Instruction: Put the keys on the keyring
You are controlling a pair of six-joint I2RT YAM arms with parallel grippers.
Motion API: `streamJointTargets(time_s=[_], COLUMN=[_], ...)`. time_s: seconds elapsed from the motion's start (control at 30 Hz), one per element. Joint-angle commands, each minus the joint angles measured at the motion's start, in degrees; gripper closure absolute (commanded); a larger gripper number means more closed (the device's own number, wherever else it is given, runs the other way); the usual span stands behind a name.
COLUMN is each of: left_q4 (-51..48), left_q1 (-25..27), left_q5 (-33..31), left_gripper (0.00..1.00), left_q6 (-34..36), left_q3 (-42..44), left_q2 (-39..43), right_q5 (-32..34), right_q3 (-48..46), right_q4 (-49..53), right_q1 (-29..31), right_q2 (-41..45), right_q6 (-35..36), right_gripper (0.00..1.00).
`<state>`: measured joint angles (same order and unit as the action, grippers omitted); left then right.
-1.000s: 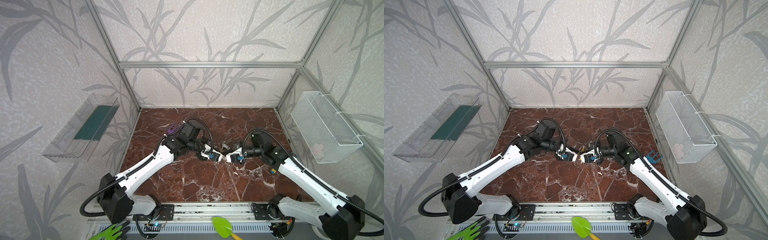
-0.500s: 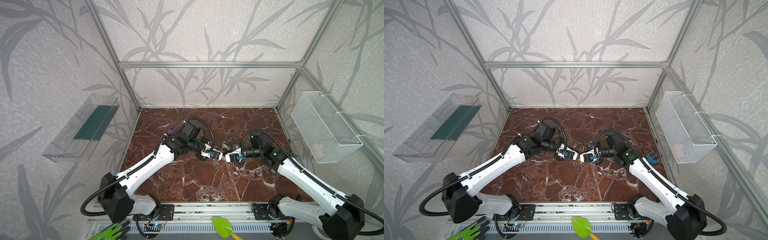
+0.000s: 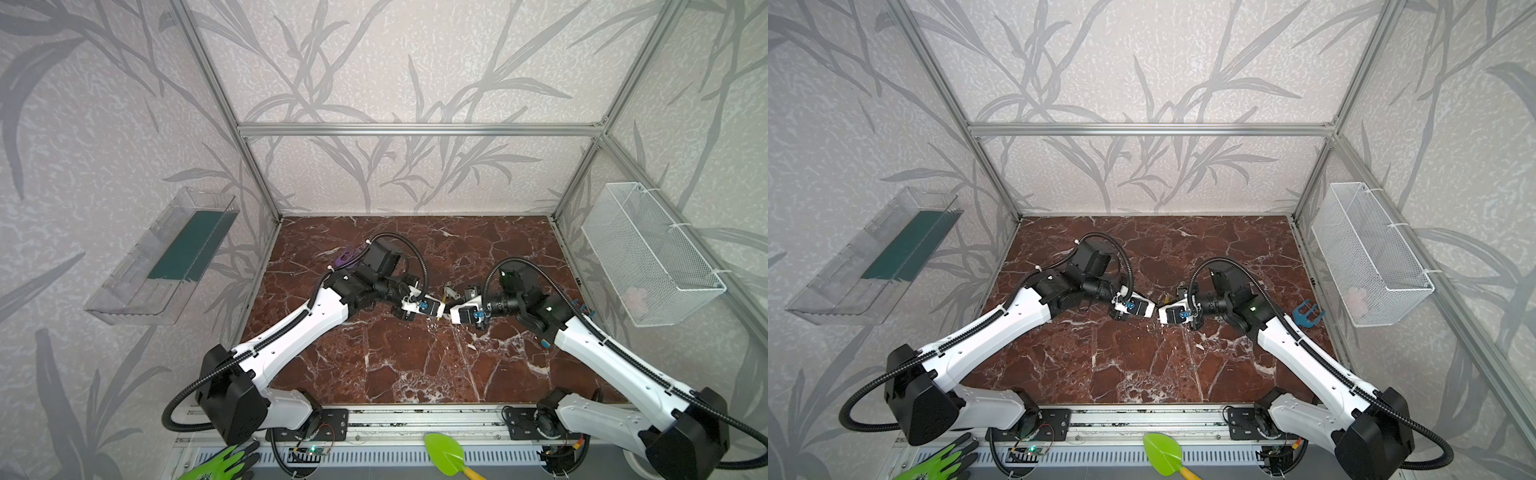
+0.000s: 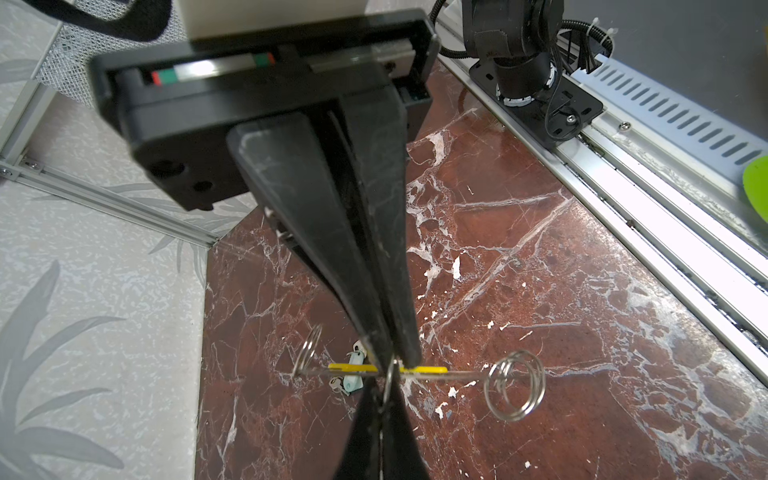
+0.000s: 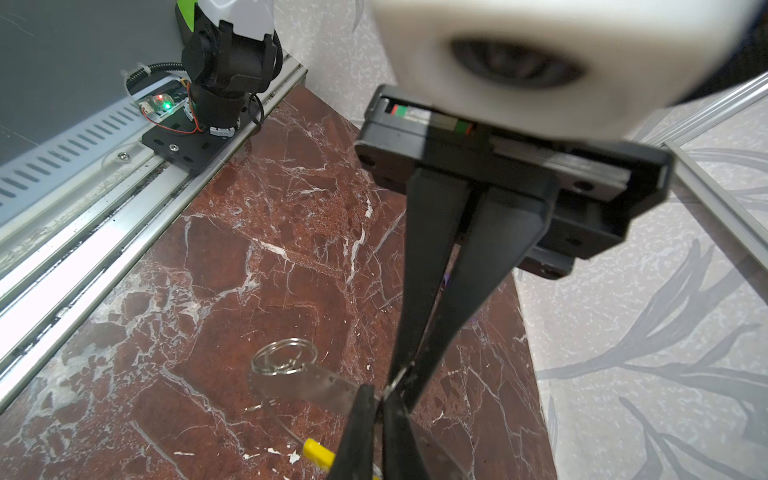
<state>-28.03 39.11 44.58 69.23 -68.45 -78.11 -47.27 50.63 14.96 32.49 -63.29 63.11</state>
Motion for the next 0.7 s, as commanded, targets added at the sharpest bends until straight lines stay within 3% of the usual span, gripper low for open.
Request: streamJointTargets(time_s=[0.0, 0.2, 0.3, 0.57, 0.67], left_q4=[5.7, 5.4, 5.5, 5.7, 5.5], left_q1=[-0.5, -0.9, -1.1, -1.1, -1.1], left_q5=[1.9, 2.2, 2.3, 2.8, 2.9], left_gripper=[1.00, 1.00, 1.00, 1.00, 1.00], left_q6=[-0.7, -0.8, -1.0, -1.5, -1.4], left_q3=[-3.2, -3.3, -3.3, -3.7, -3.9], left_q2=[0.1, 0.4, 0.4, 0.1, -0.1], right_q5=[-4.7, -4.1, -3.7, -2.8, -2.9], right_q3=[1.1, 1.9, 1.9, 2.6, 3.4], right_q4=[4.0, 7.6, 8.2, 9.9, 11.3], right_q1=[2.2, 2.6, 2.7, 3.7, 4.2], right_q2=[-0.5, -0.9, -0.9, -1.4, -2.1], right_q6=[0.5, 2.3, 3.1, 5.5, 5.9], right_gripper=[0.87, 0.84, 0.97, 0.99, 0.94])
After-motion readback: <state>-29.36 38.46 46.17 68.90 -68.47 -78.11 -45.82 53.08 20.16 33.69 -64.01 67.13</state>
